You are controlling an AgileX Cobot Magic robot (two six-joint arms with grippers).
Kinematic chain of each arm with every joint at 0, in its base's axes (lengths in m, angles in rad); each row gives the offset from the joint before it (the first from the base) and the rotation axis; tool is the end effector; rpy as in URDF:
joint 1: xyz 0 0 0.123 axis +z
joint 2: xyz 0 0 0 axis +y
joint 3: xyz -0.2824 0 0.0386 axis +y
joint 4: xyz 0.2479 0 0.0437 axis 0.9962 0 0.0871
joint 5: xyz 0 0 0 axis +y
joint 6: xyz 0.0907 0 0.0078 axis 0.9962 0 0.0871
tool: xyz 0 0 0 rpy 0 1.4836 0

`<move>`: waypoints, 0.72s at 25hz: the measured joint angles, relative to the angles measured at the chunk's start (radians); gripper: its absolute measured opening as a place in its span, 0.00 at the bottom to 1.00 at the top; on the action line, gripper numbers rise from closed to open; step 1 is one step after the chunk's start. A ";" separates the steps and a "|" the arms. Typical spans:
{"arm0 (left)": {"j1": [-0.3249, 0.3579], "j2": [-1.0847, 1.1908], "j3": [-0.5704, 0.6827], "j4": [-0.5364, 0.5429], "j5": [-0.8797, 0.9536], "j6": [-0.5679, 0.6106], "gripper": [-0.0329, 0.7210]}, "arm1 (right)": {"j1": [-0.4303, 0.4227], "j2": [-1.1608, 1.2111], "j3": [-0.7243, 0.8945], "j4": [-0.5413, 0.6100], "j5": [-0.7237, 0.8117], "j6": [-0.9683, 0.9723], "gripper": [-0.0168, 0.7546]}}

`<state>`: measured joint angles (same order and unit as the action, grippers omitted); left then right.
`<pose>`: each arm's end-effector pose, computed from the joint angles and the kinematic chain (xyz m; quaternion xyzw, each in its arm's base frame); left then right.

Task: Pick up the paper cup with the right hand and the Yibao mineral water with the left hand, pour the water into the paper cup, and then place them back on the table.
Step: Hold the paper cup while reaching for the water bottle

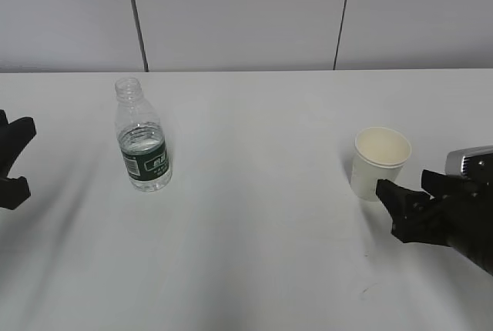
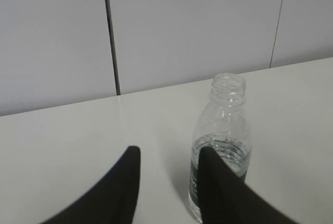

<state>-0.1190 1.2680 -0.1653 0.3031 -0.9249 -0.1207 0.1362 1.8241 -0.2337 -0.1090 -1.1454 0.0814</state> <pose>0.1874 -0.0442 0.1924 0.1478 0.7301 -0.1072 0.6585 0.2283 0.0404 0.1060 -0.0692 0.8188 0.0896 0.5627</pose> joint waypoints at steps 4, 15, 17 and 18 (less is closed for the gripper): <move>0.000 0.020 0.000 0.000 -0.009 0.000 0.36 | 0.000 0.045 -0.015 0.028 0.000 0.000 0.79; 0.000 0.026 0.000 0.000 -0.033 0.000 0.36 | 0.000 0.108 -0.097 0.064 -0.002 0.001 0.79; 0.000 0.026 0.000 0.000 -0.033 0.000 0.36 | 0.000 0.117 -0.112 0.065 -0.002 0.002 0.79; 0.000 0.026 0.000 0.000 -0.033 0.000 0.36 | 0.000 0.123 -0.118 0.065 -0.002 0.002 0.79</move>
<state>-0.1190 1.2942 -0.1653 0.3031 -0.9582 -0.1207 0.1362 1.9476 -0.3516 -0.0444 -1.1475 0.0838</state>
